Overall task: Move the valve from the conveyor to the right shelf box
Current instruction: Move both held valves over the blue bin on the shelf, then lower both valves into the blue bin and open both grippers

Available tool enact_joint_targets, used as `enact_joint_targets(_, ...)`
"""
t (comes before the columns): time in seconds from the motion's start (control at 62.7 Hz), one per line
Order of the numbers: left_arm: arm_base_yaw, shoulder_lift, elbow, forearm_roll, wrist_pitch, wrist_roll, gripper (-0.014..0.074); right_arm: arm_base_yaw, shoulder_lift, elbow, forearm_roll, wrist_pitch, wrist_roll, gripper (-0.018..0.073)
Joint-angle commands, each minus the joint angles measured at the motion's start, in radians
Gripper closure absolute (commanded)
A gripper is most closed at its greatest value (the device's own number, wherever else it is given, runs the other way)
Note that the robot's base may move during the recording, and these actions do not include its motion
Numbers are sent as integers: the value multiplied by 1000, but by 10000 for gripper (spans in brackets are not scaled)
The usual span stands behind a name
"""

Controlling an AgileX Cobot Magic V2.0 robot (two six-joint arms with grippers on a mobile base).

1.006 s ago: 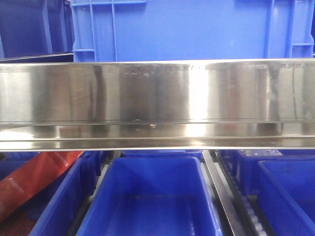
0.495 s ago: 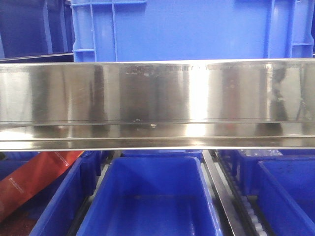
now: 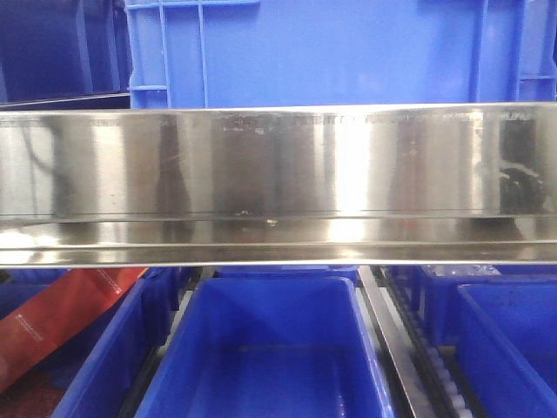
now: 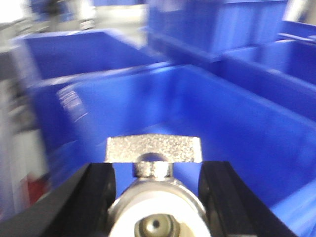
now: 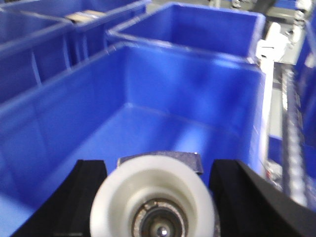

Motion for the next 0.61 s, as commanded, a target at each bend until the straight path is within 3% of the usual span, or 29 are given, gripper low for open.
enact_joint_targets(0.0,-73,76,-72,-7,-116,6,707,4,51,-75,32,-82,-8,722)
enact_joint_targets(0.255,-198,323,-184,-9,-239,-106,707,4,193,-130,68,-125,-8,722)
enact_joint_targets(0.335,-216,380,-207,-9,-239,-159,707,4,224,-130,68,-128,-8,722)
enact_joint_targets(0.591,-221,478,-218,-24,-233,-161,707,4,318,-130,68,-128,-8,722)
